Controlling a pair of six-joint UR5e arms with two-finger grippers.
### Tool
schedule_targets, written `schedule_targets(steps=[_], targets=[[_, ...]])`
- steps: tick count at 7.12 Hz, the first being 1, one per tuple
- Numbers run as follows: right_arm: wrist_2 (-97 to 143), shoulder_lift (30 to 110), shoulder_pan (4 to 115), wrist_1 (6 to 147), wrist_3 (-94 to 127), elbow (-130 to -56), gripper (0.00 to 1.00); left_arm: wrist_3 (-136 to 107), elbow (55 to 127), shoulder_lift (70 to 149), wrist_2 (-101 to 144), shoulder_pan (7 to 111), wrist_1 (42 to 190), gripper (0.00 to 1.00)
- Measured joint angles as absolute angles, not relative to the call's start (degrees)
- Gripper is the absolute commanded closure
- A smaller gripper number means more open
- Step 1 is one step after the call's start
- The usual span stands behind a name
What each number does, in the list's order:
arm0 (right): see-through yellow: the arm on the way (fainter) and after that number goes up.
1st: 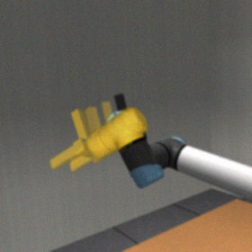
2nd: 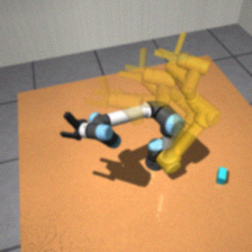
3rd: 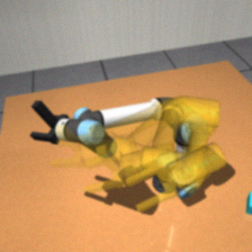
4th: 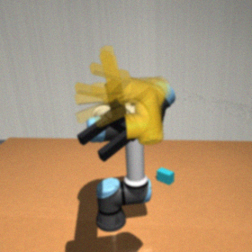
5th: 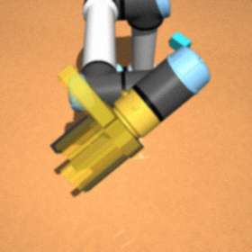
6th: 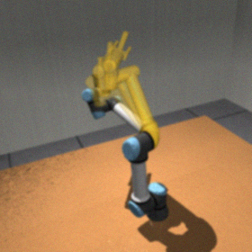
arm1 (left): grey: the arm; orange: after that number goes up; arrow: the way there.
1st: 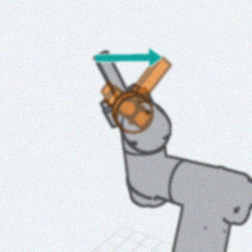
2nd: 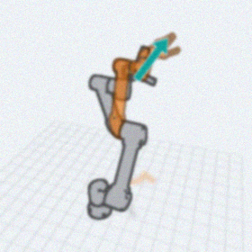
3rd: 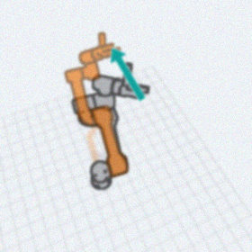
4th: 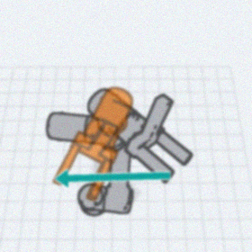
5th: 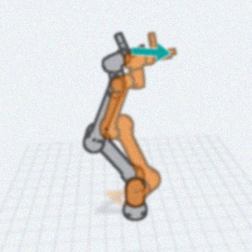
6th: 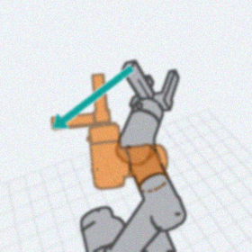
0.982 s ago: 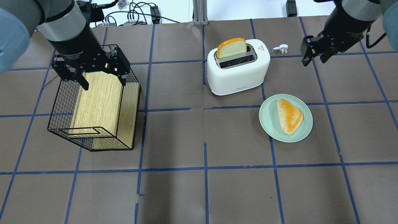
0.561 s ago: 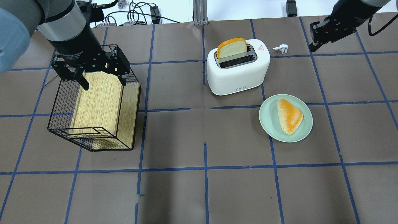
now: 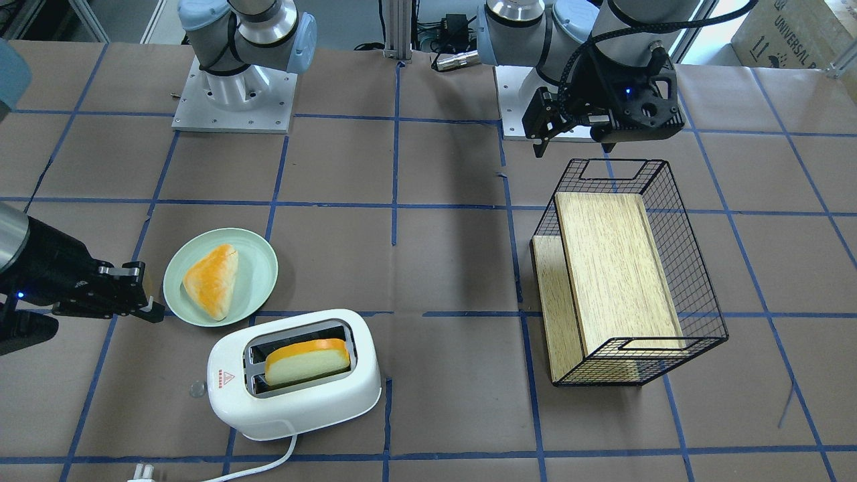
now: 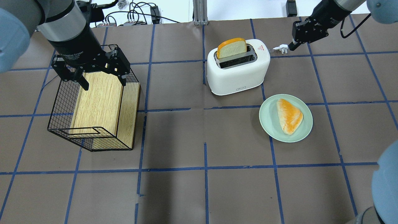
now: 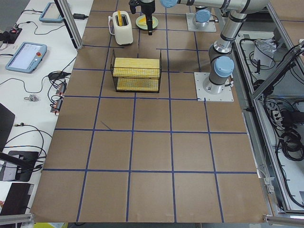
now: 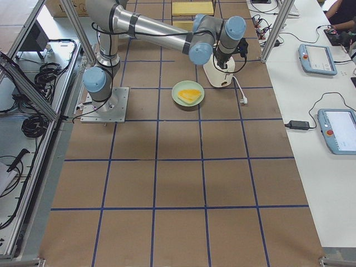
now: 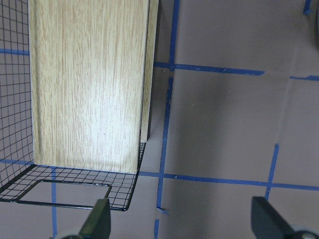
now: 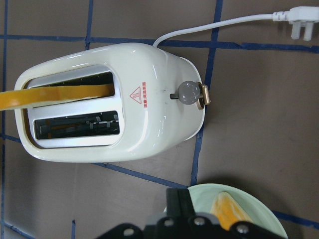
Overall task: Press toaster with right arm
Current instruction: 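Move the right gripper toward the white toaster's side lever, then lower the right gripper onto the toaster lever, pressing it down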
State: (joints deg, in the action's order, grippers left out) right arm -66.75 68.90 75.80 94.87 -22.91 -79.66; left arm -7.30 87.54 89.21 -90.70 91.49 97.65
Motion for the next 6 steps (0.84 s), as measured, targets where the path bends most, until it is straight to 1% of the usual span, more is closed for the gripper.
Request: schedule_targets(steps=[6], targets=[[-66.2, 59.2, 78.1, 94.2, -21.3, -70.9, 0.96, -7.3, 87.5, 89.2, -90.7, 91.5, 97.6, 0.00]])
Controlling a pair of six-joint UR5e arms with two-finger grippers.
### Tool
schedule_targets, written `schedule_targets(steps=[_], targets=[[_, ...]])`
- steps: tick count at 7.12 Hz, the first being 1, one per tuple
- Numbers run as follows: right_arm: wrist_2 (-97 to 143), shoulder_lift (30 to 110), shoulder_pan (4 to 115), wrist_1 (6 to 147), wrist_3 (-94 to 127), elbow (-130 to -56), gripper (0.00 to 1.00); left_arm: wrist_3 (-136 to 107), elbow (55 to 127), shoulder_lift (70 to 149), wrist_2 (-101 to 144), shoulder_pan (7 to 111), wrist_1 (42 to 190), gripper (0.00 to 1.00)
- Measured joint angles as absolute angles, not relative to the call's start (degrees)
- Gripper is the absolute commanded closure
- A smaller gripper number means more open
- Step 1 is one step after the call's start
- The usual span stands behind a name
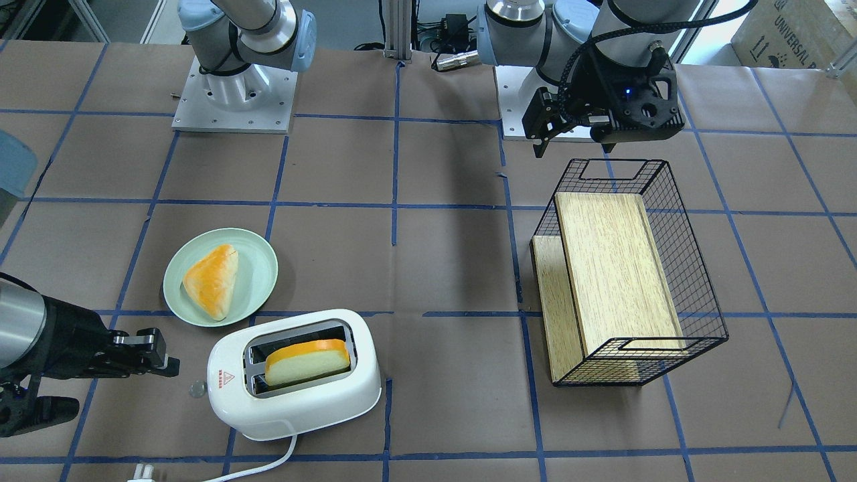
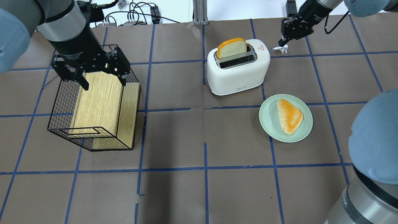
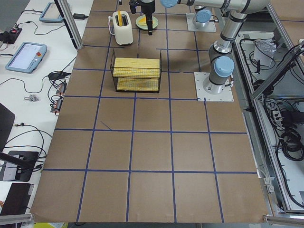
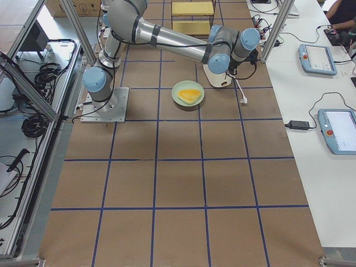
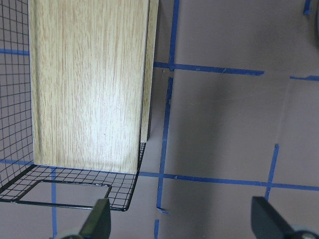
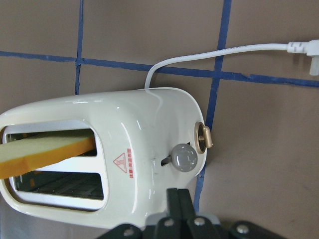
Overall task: Press toaster with right arm
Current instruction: 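Lower the right gripper onto the toaster lever, pressing it down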
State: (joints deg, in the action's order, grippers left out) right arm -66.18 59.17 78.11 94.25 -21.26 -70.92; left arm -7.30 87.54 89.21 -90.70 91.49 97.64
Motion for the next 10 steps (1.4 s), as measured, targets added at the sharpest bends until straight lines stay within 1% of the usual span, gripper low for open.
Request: schedule_targets(steps=[10], targets=[[-66.1, 53.2, 78.8, 94.8, -20.7, -68.8, 0.96, -7.3, 87.5, 89.2, -90.7, 91.5, 97.6, 0.00]])
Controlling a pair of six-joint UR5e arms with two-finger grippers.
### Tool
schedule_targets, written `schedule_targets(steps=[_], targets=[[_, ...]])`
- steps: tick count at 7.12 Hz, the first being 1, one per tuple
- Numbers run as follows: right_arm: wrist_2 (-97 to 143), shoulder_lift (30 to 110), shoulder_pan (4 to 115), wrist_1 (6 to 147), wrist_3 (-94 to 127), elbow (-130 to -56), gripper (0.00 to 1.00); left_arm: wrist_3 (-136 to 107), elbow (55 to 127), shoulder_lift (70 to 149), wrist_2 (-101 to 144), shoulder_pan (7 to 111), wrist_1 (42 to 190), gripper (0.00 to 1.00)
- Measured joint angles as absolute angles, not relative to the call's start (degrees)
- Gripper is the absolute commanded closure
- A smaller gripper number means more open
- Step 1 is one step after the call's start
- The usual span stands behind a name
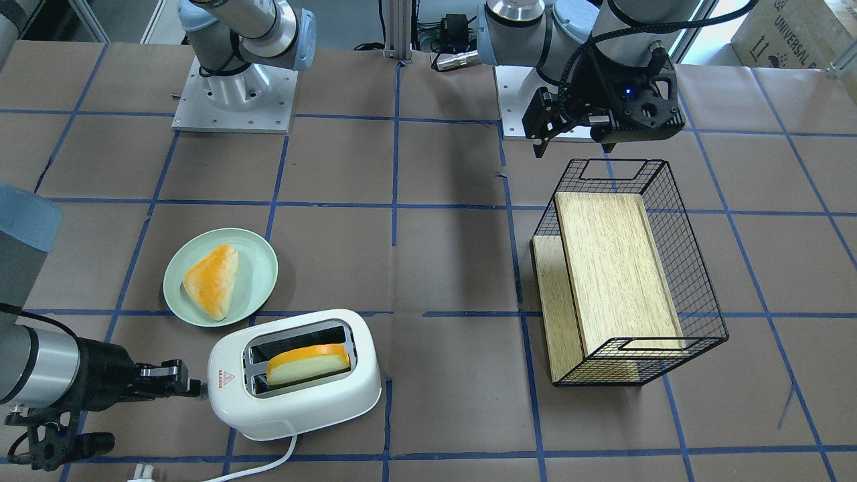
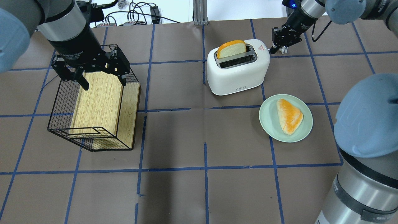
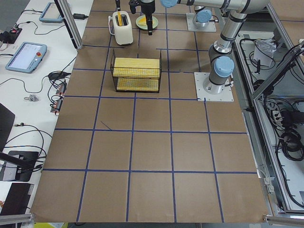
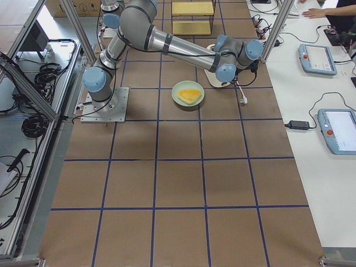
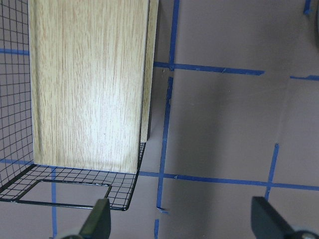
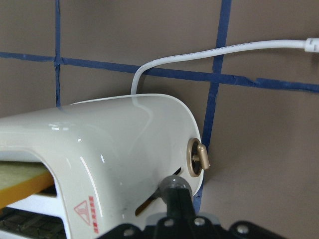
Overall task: Press toaster with right arm
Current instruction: 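Lower the right gripper onto the toaster lever, pressing it down, then lift the right gripper up and away from the toaster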
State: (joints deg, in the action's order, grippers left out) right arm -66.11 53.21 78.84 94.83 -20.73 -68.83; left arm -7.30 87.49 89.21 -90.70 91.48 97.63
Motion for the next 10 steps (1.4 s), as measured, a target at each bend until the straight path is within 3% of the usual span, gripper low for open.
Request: schedule_targets(steps=[9, 10], targets=[[-66.0, 50.2, 78.8, 94.9, -21.0, -68.7, 0.96, -7.3, 87.5, 89.2, -90.7, 91.5, 97.6, 0.00], [-66.0, 50.2, 78.8, 94.9, -21.0, -68.7, 0.87, -7.3, 87.5, 89.2, -90.7, 91.5, 97.6, 0.00]])
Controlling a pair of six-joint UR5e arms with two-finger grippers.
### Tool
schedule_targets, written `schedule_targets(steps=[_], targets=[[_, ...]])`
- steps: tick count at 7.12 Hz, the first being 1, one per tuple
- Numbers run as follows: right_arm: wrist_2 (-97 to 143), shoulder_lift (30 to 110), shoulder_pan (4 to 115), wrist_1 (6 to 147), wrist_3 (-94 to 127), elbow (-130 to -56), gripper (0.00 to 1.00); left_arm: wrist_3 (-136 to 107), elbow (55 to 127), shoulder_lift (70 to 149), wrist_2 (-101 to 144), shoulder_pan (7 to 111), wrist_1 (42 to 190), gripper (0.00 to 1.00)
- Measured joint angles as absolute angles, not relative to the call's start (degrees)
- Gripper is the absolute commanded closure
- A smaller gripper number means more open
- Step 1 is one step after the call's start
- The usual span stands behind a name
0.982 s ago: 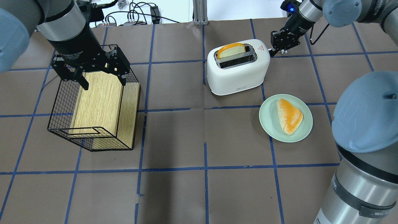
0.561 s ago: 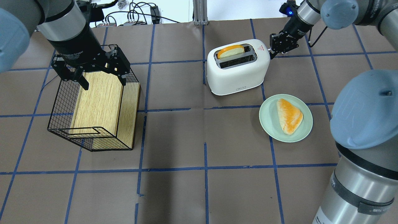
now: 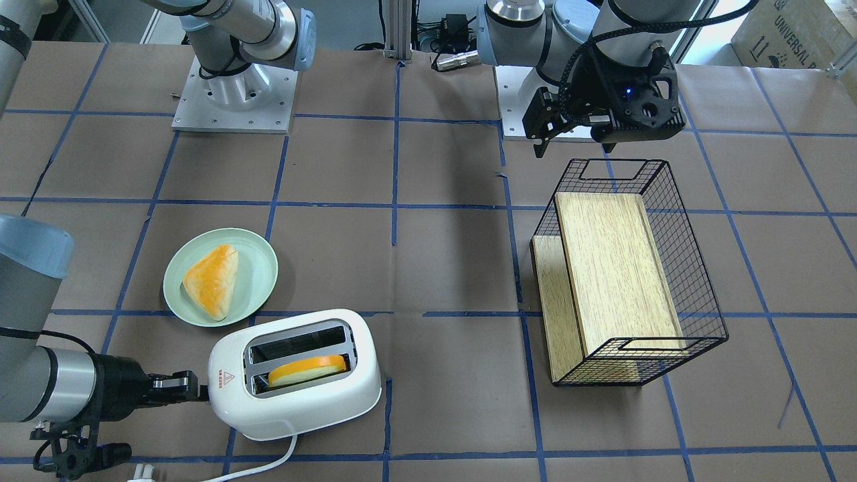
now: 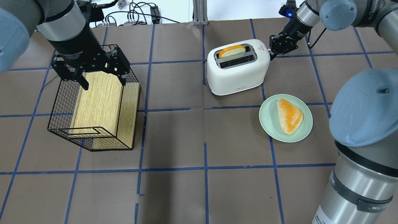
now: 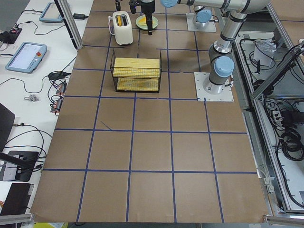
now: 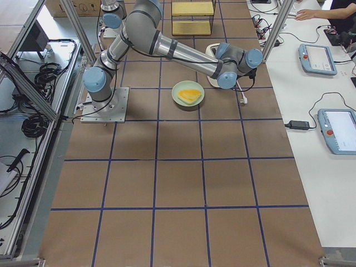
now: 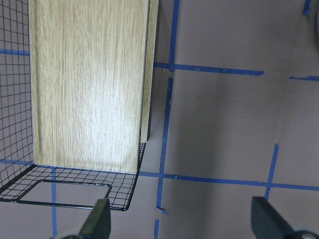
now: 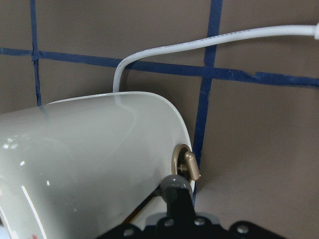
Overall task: Press toaster with right arm
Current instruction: 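Lift the right gripper up and away from the toaster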
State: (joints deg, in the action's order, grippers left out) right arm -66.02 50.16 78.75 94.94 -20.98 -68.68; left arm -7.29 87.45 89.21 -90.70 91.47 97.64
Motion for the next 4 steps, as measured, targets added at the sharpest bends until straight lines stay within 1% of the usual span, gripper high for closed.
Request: schedule_targets(steps=[1, 2, 4], targets=[[-66.2, 50.3, 78.8, 95.0, -20.8, -68.4, 0.37, -7.3, 87.5, 89.2, -90.7, 91.5, 97.6, 0.00], [-66.9, 50.8, 78.8, 94.9, -20.4, -67.3, 0.01, -7.3, 87.5, 89.2, -90.7, 91.5, 97.6, 0.00], [-74.6, 53.3, 80.5, 94.2, -18.3, -62.6, 0.00, -7.3, 87.5, 89.2, -90.7, 91.5, 97.6, 0.00]])
